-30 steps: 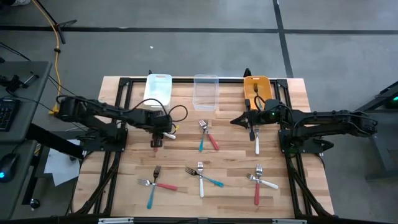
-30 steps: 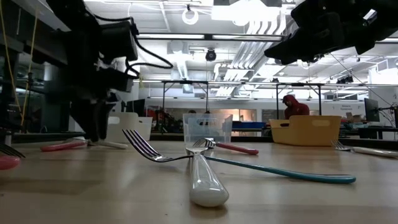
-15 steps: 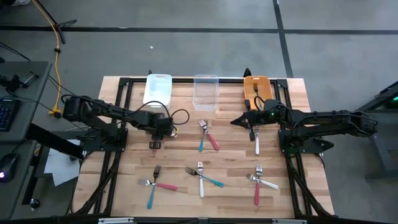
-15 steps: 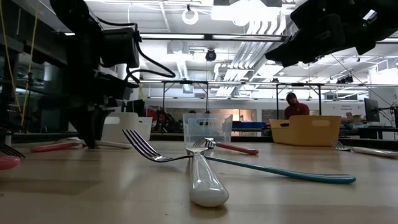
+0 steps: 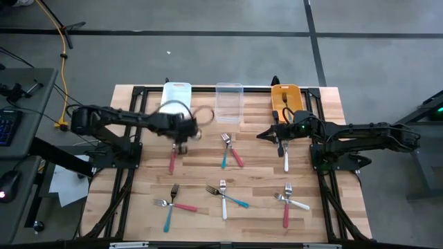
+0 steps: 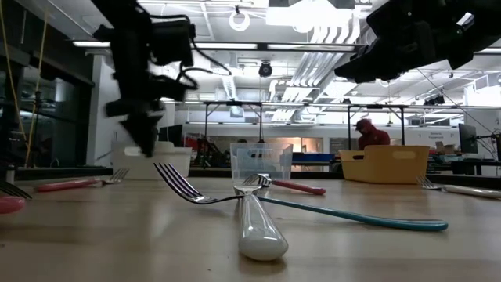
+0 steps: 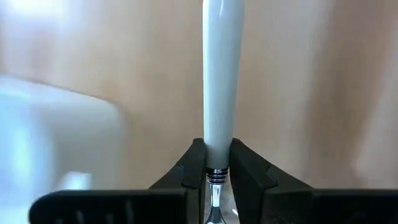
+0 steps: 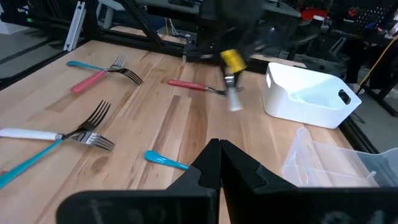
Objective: Sort silverware by color (type)
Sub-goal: Put the top left white fork into the white bin
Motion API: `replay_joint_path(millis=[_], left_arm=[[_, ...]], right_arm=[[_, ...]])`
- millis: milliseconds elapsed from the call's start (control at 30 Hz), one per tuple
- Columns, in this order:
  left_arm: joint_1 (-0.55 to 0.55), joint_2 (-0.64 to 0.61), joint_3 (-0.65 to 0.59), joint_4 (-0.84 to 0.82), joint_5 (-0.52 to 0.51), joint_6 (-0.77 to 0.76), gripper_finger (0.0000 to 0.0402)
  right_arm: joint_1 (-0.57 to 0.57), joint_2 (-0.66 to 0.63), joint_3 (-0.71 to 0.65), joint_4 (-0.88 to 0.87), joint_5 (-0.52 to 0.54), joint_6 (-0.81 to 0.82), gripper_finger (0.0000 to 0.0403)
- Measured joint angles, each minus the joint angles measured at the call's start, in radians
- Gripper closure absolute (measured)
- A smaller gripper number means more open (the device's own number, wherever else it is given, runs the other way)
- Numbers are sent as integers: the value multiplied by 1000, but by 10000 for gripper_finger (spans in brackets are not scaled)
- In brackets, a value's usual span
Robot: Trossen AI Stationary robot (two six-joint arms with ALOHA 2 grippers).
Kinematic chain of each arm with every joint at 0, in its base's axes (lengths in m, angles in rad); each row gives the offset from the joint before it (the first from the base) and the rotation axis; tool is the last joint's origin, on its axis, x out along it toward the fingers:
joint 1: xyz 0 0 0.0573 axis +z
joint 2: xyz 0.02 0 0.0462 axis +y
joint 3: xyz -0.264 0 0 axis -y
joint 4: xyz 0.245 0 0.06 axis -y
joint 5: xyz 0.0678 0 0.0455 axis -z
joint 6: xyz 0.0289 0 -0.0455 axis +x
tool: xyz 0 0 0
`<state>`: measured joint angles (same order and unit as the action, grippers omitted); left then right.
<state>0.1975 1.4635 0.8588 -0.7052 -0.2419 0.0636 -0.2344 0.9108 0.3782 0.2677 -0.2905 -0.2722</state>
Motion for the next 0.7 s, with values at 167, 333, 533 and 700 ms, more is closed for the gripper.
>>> replay_joint_path(millis=[167,333,533,700], left_arm=[[142,-104,47,-5,-16,-114,364],[288,-229,58,-1,-18,-173,364],[459,-243,58,67,77,-192,364],[607,-152,58,113,156,-172,364]], right_arm=[[0,0,0,-25,0,-1,402],[0,0,0,-51,0,1,402],[0,0,0,-40,0,-1,402],[0,0,0,-15,0,-24,402]])
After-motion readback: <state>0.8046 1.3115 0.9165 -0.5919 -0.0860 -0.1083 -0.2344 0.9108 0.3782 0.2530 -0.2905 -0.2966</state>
